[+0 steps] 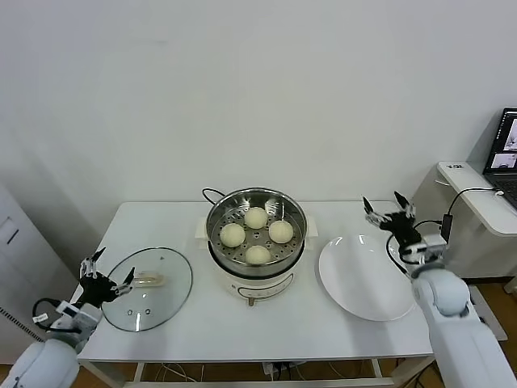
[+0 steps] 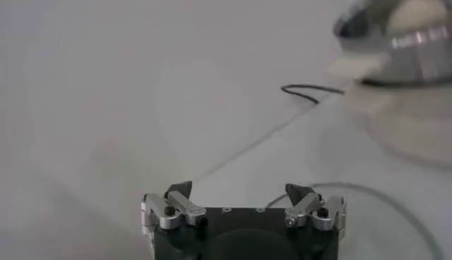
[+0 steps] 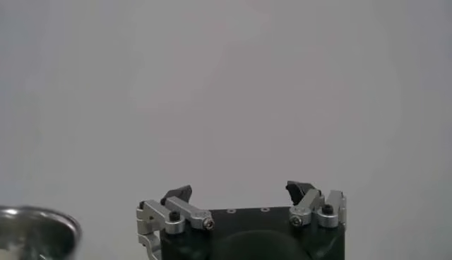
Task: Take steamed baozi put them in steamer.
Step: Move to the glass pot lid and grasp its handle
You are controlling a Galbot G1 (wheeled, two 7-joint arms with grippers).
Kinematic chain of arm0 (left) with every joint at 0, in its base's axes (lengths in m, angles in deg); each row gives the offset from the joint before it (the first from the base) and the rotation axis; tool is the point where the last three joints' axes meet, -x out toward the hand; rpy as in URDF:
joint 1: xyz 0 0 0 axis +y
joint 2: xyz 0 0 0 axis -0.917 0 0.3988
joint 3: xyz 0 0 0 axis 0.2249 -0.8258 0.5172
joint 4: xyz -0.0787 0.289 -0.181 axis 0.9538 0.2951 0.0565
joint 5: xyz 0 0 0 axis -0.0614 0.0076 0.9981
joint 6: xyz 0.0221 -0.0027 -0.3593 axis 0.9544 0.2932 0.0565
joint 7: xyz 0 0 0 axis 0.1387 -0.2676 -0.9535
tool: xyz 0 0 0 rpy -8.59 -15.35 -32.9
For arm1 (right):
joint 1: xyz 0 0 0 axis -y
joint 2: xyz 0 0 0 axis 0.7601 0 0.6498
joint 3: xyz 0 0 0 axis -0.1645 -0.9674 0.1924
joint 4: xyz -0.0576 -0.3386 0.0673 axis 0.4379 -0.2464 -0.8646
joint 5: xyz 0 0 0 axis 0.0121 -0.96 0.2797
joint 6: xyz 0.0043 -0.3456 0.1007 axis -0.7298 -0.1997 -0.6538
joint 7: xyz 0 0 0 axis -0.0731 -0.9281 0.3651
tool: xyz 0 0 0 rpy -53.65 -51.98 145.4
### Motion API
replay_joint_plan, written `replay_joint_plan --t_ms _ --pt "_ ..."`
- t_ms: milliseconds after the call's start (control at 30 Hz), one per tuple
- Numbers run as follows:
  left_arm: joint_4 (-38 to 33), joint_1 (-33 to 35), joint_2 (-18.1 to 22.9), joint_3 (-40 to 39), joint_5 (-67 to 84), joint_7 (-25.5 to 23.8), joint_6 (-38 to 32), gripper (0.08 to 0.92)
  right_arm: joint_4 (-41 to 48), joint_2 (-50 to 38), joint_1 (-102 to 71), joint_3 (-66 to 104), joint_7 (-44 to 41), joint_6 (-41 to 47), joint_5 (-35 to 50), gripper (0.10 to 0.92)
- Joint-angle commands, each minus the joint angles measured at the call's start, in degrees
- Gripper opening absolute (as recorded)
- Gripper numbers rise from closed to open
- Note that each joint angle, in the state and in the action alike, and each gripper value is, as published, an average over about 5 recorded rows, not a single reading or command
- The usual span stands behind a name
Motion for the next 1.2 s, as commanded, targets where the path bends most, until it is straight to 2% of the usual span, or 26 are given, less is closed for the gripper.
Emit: replay_joint_plan --t_ms 33,200,367,600,1200 --pt "10.5 0.0 4.6 -0.9 -46.1 2.5 -19.4 0.823 -0.4 6.5 -7.9 7.7 -0.4 -0.6 -6.8 0.823" --pt "15.7 -2.6 7.8 -1.2 -56.1 7.6 -21.3 0.823 -0.1 6.6 -7.7 7.0 -1.4 -0.9 -6.3 0.823" --pt "18.5 -4.6 9.4 -0.9 -60.5 11.1 -21.0 0.823 0.6 6.9 -7.4 6.4 -2.1 -1.3 -6.3 0.823" --pt "22.4 -6.8 10.4 -1.1 -62.0 11.4 -20.9 0.823 1.2 6.3 -6.9 5.4 -3.2 -1.9 -6.3 0.823" --pt "26.0 -13.5 12.8 -2.7 -60.3 11.2 -19.4 0.823 3.6 6.2 -6.6 5.2 -4.5 -2.6 -8.2 0.823"
